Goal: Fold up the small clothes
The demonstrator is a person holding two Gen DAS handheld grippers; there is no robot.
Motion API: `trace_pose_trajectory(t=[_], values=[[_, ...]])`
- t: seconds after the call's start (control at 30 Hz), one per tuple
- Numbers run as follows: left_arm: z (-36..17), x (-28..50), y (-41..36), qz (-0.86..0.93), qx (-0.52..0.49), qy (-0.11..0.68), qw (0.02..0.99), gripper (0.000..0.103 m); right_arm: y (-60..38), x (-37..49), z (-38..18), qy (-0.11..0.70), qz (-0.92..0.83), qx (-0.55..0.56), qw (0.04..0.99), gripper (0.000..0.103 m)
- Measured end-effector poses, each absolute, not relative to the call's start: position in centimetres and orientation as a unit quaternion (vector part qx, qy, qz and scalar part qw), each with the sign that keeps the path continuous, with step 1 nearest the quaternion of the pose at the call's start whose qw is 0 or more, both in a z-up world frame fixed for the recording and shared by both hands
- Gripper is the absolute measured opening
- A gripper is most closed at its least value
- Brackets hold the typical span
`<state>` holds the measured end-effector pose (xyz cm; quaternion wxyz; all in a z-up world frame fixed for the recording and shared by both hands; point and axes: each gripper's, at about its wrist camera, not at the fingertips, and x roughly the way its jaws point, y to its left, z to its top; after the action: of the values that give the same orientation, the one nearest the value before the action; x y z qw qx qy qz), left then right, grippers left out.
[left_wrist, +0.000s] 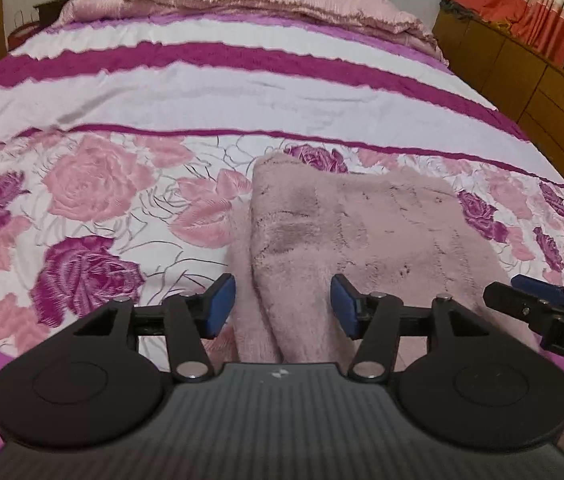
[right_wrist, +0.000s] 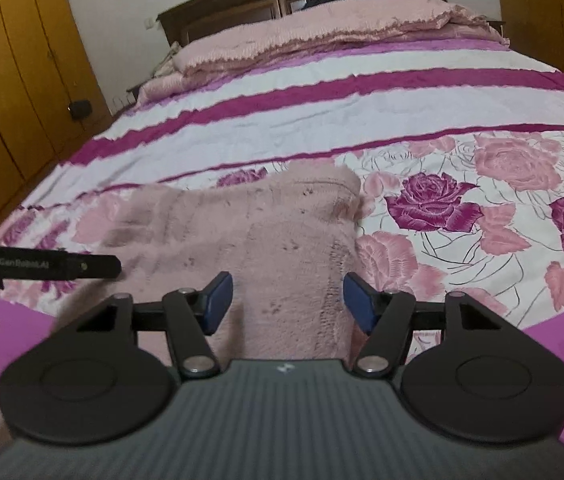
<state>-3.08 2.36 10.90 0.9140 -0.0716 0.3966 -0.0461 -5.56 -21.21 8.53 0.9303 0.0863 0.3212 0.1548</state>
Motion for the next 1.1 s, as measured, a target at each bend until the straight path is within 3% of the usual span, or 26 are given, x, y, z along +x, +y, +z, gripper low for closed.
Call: trace_pose_trajectory(t=[0.23,0.33,0.83,1.1], values=[[12.9,-7.3,1.3,-0.033,-0.064,0.376,0.924,0.08,-20.8,-9.1,10.1,0.296,0.154,0.073,0.94,0.068],[12.6,-9.1,0.5,-0.027,-0.057,0.374,0.925,0.081,-21.0,-10.5,9.8,0.295,0.148,0.068,0.941,0.074],[5.6,-13.2,-3.2,-0.028,-0.035,0.456,0.889,0.081,-20.8,-14.3,3.5,0.377,0.105,0.041,0.919,0.074],[3.9,-13.2,-4.0,-0.012,-0.008,0.455,0.89,0.081,-19.5,-14.1,2.4,0.389,0.101,0.005,0.916,0.079]])
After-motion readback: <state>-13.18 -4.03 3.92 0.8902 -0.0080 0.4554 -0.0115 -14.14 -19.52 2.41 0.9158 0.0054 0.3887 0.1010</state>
